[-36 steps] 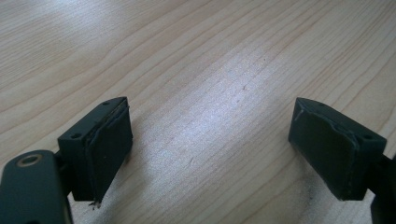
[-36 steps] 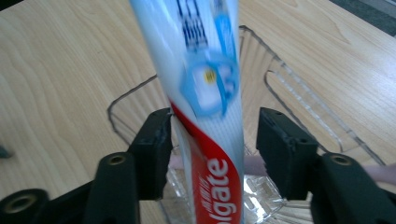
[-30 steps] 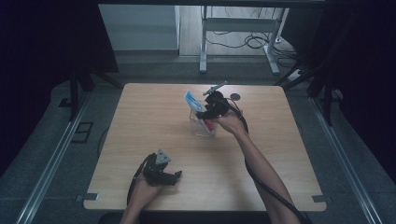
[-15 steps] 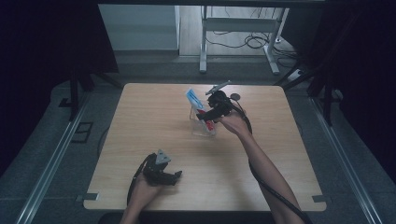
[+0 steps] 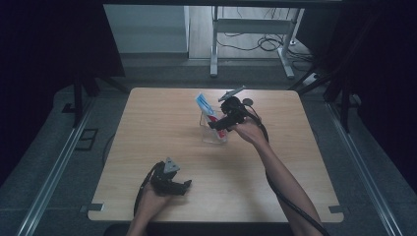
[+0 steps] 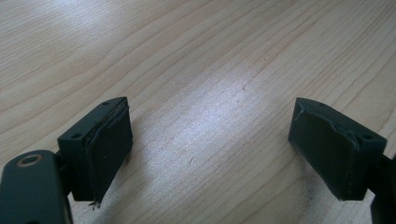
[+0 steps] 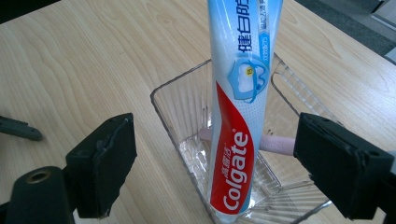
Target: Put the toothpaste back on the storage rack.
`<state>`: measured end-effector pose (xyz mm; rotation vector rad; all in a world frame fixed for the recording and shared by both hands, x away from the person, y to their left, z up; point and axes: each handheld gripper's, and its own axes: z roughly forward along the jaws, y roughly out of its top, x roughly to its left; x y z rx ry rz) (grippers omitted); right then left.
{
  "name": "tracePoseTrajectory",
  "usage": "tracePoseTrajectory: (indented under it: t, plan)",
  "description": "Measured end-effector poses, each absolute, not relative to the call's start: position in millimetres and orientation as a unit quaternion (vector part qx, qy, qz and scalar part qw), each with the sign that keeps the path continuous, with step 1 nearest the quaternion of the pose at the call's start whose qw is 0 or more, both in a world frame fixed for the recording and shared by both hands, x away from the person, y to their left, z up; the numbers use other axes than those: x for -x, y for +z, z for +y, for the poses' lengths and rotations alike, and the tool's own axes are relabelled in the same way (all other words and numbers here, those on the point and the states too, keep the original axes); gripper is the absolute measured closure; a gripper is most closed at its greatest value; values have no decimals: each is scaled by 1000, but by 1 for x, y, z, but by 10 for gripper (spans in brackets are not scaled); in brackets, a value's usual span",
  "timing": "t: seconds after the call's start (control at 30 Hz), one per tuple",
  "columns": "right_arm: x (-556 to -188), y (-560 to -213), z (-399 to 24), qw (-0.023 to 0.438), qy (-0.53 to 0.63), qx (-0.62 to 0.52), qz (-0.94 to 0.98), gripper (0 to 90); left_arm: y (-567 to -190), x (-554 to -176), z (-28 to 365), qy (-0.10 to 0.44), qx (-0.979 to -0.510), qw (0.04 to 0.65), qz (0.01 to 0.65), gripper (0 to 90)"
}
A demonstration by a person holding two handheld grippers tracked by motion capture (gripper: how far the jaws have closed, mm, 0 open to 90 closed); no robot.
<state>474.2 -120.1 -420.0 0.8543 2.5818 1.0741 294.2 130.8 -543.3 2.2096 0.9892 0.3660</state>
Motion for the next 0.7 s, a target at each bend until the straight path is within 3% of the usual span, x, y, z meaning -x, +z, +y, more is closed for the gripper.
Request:
tracePoseTrajectory:
  t: [0.7]
  plan:
    - [-459,-418,-131,101,367,-288,878,53,-543,-294,131,140,-849,340,380,136]
